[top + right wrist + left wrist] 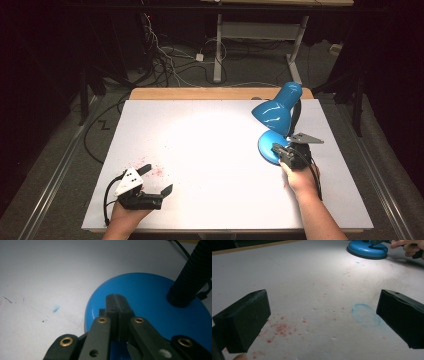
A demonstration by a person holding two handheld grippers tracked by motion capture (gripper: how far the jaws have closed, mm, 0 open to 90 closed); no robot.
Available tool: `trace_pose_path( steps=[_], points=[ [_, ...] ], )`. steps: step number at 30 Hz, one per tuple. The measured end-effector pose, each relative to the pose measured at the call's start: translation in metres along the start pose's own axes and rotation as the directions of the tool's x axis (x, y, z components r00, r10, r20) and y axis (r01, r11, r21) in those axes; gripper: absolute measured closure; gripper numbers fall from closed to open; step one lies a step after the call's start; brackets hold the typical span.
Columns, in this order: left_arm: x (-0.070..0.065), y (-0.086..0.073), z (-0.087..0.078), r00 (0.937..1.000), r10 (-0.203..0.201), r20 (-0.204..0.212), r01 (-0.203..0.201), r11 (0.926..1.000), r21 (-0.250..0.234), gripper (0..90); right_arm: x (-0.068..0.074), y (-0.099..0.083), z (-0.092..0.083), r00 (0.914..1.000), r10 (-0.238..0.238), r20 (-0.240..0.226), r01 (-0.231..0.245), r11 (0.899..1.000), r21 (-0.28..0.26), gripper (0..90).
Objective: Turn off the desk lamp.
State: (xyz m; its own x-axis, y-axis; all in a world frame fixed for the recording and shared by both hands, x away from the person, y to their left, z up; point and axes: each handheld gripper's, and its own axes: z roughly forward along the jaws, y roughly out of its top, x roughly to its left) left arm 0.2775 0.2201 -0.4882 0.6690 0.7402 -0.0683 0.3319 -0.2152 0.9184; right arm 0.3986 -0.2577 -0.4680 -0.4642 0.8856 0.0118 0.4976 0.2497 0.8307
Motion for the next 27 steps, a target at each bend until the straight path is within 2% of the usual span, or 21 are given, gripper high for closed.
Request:
trace_pose_path(
  steps=[27],
  points=[
    [0.0006, 0.0001, -0.0013, 1.0000, -0.004, 0.000, 0.004, 1.0000, -0.006, 0.0, -0.0013, -0.0007, 0.0028, 1.0000, 0.000, 0.001, 0.000, 1.000, 0.005, 90.0]
  ],
)
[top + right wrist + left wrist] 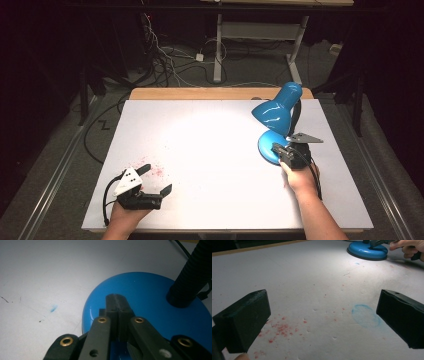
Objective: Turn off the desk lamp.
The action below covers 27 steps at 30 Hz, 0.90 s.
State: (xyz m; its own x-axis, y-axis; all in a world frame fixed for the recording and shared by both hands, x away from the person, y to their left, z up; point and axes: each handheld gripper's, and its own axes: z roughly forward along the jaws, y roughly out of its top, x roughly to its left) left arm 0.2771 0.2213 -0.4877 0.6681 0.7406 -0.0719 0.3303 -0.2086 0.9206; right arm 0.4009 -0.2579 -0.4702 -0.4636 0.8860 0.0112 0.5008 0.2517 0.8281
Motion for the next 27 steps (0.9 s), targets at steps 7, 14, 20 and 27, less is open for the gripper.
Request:
trace_pose_path(
  steps=[7, 14, 20, 27],
  points=[
    [0.000, 0.000, 0.000, 1.0000, 0.003, 0.001, -0.003, 1.0000, 0.004, 0.0, -0.001, 0.000, 0.001, 1.0000, 0.002, 0.005, -0.002, 1.000, -0.003, 90.0],
    [0.001, 0.000, 0.001, 1.0000, -0.001, 0.001, 0.001, 1.0000, 0.003, 0.0, -0.011, -0.003, 0.000, 0.9989, 0.041, 0.022, -0.041, 0.999, -0.005, 90.0],
    [-0.001, 0.000, 0.001, 1.0000, 0.001, 0.003, -0.001, 1.0000, 0.005, 0.0, -0.013, -0.003, 0.000, 0.9983, 0.050, 0.032, -0.050, 0.999, -0.004, 90.0],
    [0.000, -0.001, 0.001, 1.0000, -0.002, 0.004, 0.002, 1.0000, 0.005, 0.0, -0.009, -0.002, -0.002, 0.9995, 0.030, 0.013, -0.029, 1.000, -0.009, 90.0]
  ],
)
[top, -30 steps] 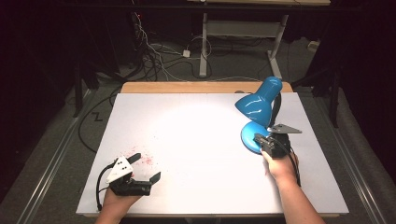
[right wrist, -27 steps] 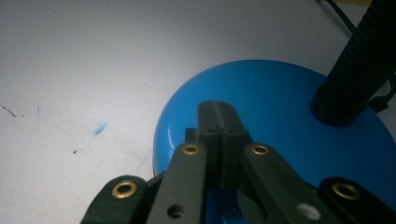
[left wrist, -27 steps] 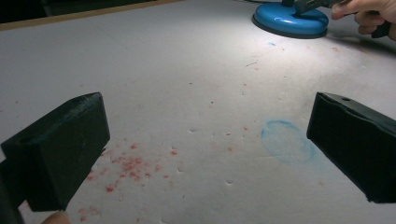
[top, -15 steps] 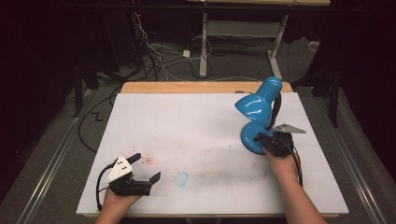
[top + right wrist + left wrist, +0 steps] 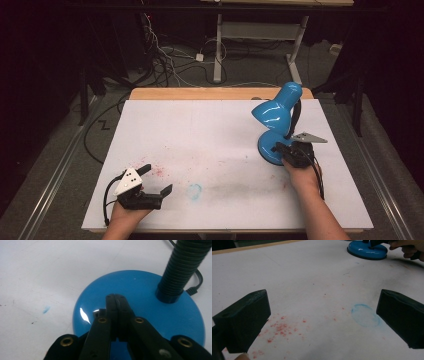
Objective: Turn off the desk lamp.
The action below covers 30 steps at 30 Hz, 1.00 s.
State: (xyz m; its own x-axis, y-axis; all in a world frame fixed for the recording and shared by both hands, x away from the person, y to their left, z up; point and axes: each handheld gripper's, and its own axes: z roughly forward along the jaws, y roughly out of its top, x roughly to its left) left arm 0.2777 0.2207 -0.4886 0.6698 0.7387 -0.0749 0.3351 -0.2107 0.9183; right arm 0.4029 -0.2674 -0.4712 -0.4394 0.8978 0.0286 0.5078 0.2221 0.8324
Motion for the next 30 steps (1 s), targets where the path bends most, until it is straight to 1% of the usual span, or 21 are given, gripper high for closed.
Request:
trace_pose_path(
  steps=[3, 4, 8, 11, 13, 21, 30],
  points=[
    [0.000, 0.000, 0.000, 1.0000, 0.001, 0.000, -0.001, 1.0000, 0.000, 0.0, 0.005, 0.001, -0.002, 1.0000, 0.000, -0.008, 0.000, 1.000, -0.006, 90.0],
    [0.000, 0.000, 0.000, 1.0000, 0.001, 0.000, -0.001, 1.0000, 0.000, 0.0, 0.005, 0.001, -0.003, 0.9999, -0.008, -0.010, 0.007, 1.000, -0.014, 90.0],
    [-0.001, 0.000, 0.000, 1.0000, 0.002, 0.000, -0.002, 1.0000, 0.001, 0.0, 0.008, 0.002, -0.007, 0.9998, -0.006, -0.019, 0.005, 1.000, -0.023, 90.0],
    [-0.001, 0.000, 0.000, 1.0000, 0.003, 0.000, -0.003, 1.0000, 0.000, 0.0, 0.009, 0.003, -0.011, 0.9995, -0.020, -0.023, 0.020, 0.999, -0.034, 90.0],
    [-0.001, 0.000, 0.000, 1.0000, 0.002, 0.000, -0.002, 1.0000, -0.001, 0.0, 0.012, 0.003, -0.014, 0.9995, -0.014, -0.027, 0.012, 0.999, -0.039, 90.0],
    [-0.002, 0.000, 0.000, 1.0000, 0.003, 0.001, -0.003, 1.0000, -0.002, 0.0, 0.022, 0.002, -0.027, 0.9982, -0.038, -0.047, 0.034, 0.997, -0.065, 90.0],
    [-0.002, 0.001, 0.000, 1.0000, 0.003, 0.000, -0.003, 1.0000, -0.001, 0.0, 0.030, -0.004, -0.039, 0.9963, -0.057, -0.064, 0.052, 0.996, -0.078, 90.0]
  ],
)
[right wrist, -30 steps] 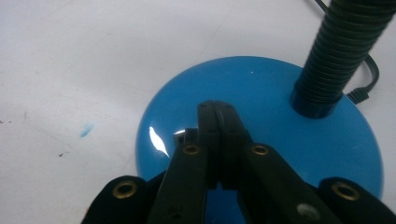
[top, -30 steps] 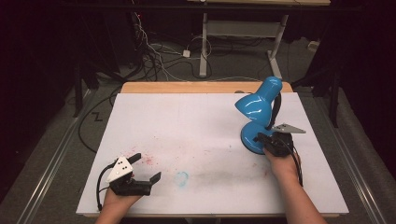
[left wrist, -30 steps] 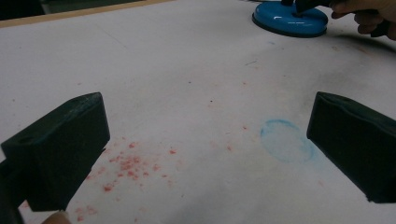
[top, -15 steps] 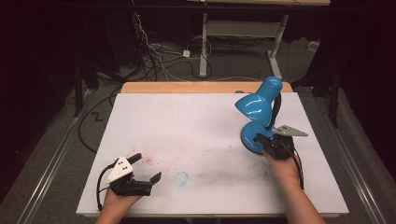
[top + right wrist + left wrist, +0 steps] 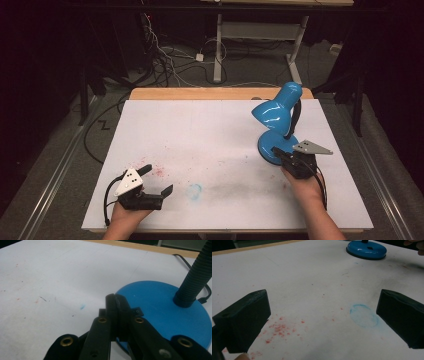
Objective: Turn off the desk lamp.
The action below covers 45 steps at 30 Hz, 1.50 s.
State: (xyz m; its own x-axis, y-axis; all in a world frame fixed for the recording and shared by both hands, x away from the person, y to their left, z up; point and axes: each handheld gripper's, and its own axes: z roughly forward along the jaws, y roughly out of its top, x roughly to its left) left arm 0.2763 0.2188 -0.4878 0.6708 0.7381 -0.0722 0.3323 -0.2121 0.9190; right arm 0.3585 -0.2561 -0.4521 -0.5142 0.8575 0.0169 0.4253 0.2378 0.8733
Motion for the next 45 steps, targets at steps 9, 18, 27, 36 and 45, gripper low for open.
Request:
trace_pose_path(
  steps=[9, 18, 27, 36, 45],
  points=[
    [-0.001, 0.000, 0.000, 1.0000, -0.001, 0.002, 0.001, 1.0000, 0.000, 0.0, 0.010, -0.016, -0.012, 0.9998, -0.009, -0.020, 0.010, 1.000, 0.014, 90.0],
    [-0.001, 0.000, 0.000, 1.0000, 0.001, 0.004, -0.001, 1.0000, 0.003, 0.0, 0.019, -0.038, -0.023, 0.9987, -0.027, -0.042, 0.028, 1.000, 0.015, 90.0],
    [-0.001, 0.000, 0.000, 1.0000, 0.001, 0.005, -0.001, 1.0000, 0.006, 0.0, 0.017, -0.046, -0.019, 0.9978, -0.026, -0.060, 0.028, 0.999, 0.028, 61.0],
    [0.000, 0.000, -0.001, 1.0000, -0.002, 0.009, 0.002, 1.0000, 0.009, 0.0, 0.019, -0.045, -0.016, 0.9982, -0.041, -0.044, 0.042, 0.998, 0.035, 20.4],
    [0.000, 0.001, -0.002, 0.9999, -0.003, 0.012, 0.003, 0.9999, 0.010, 0.0, 0.022, -0.044, -0.020, 0.9978, -0.057, -0.036, 0.056, 0.998, -0.003, 0.3]
  ],
)
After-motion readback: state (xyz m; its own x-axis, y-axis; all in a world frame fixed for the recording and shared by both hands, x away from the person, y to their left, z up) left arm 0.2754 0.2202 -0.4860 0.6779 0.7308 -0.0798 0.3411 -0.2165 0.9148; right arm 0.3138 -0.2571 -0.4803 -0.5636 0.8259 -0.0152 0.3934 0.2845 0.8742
